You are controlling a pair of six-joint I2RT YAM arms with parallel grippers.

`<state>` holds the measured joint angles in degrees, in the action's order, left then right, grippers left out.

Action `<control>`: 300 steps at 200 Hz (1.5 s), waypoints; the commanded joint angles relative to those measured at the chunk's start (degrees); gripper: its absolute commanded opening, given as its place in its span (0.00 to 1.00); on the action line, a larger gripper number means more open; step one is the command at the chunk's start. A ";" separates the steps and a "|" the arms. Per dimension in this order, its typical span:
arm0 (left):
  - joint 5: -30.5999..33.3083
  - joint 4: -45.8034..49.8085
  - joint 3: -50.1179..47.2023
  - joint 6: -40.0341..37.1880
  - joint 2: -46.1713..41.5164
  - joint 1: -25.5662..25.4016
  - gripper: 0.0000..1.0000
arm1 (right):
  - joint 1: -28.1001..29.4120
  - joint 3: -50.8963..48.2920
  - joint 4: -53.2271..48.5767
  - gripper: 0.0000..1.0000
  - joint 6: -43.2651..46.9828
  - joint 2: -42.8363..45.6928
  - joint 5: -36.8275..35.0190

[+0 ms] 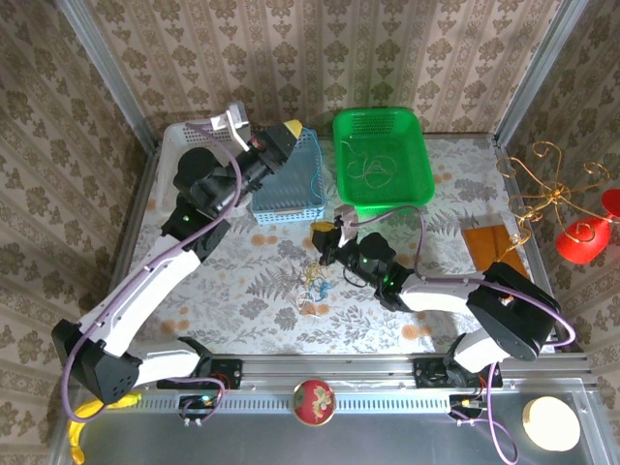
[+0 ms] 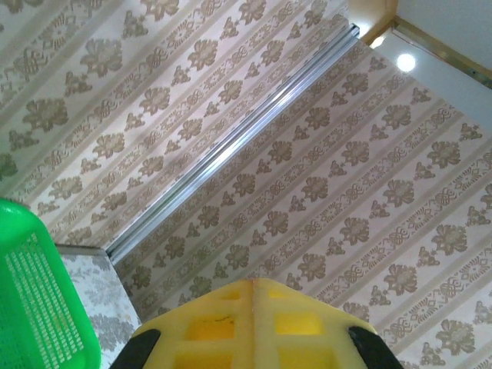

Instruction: Untangle the cables

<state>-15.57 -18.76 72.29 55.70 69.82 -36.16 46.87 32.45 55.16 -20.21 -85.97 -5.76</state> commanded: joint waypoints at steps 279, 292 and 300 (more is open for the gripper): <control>-20.90 -0.20 34.49 -3.52 33.98 19.85 0.00 | -6.44 4.34 -26.67 0.66 -5.84 14.62 0.91; -20.90 0.12 34.59 -4.38 35.02 20.23 0.00 | -7.53 3.73 -29.47 0.67 -6.38 17.95 1.03; -20.90 0.38 34.55 -4.92 35.48 20.41 0.00 | -8.22 3.07 -31.20 0.67 -6.80 20.08 1.18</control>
<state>-34.92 -18.63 104.79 53.84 104.18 -16.62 40.21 35.81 31.24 -25.30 -71.40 -4.89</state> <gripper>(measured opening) 0.049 0.667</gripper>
